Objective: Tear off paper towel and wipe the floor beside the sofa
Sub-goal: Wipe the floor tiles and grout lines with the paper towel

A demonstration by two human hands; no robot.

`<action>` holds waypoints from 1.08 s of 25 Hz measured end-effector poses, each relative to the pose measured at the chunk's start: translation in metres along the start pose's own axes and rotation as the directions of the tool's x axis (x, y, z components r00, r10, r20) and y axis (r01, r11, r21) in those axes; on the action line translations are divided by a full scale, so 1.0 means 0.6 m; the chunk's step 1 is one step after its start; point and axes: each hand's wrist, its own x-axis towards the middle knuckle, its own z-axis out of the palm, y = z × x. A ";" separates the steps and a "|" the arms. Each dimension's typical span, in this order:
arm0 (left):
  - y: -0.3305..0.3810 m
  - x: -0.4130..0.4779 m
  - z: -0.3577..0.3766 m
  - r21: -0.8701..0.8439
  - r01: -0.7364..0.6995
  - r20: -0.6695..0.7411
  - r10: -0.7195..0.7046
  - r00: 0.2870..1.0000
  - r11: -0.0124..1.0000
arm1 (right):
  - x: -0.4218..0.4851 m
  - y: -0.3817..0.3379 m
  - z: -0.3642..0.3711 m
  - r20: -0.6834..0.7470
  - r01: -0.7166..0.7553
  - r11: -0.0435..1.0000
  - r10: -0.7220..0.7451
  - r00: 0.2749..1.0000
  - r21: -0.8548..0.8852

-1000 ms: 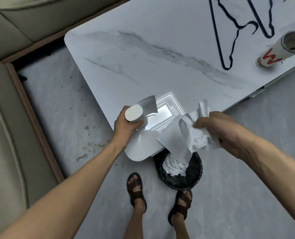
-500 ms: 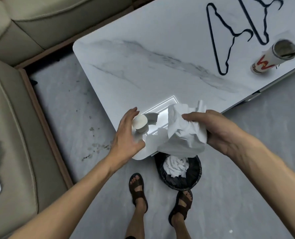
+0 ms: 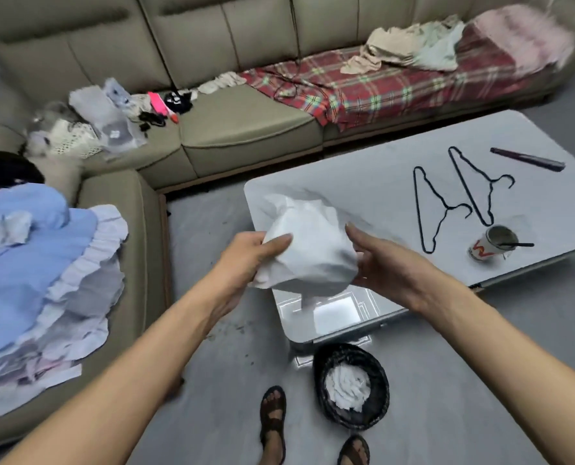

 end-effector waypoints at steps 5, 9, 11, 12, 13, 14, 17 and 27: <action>0.047 -0.132 -0.078 -0.192 0.051 -0.211 -0.092 0.973 0.980 | -0.063 -0.014 0.120 -0.076 0.183 0.954 -0.206 0.976 -0.238; 0.058 -0.208 -0.149 -0.159 0.078 -0.231 -0.114 0.966 0.984 | -0.077 -0.022 0.223 -0.111 0.195 0.904 -0.254 0.961 -0.380; 0.058 -0.223 -0.183 -0.056 0.046 -0.280 -0.060 0.958 0.997 | -0.070 -0.020 0.264 -0.118 0.206 0.870 -0.286 0.951 -0.447; 0.057 -0.227 -0.204 0.012 0.021 -0.318 -0.016 0.948 1.000 | -0.063 -0.018 0.286 -0.121 0.216 0.854 -0.306 0.944 -0.473; 0.054 -0.229 -0.227 0.087 0.005 -0.363 0.027 0.931 0.996 | -0.055 -0.015 0.311 -0.127 0.228 0.836 -0.331 0.935 -0.498; 0.052 -0.229 -0.251 0.147 0.003 -0.402 0.057 0.914 0.989 | -0.046 -0.011 0.338 -0.141 0.246 0.818 -0.366 0.920 -0.520; 0.039 -0.229 -0.319 0.147 0.055 -0.386 0.006 0.923 0.988 | -0.020 0.005 0.425 -0.167 0.277 0.713 -0.485 0.859 -0.644; 0.007 -0.202 -0.413 0.268 0.069 -0.368 0.036 0.929 0.961 | 0.010 0.018 0.514 -0.168 0.304 0.555 -0.644 0.746 -0.774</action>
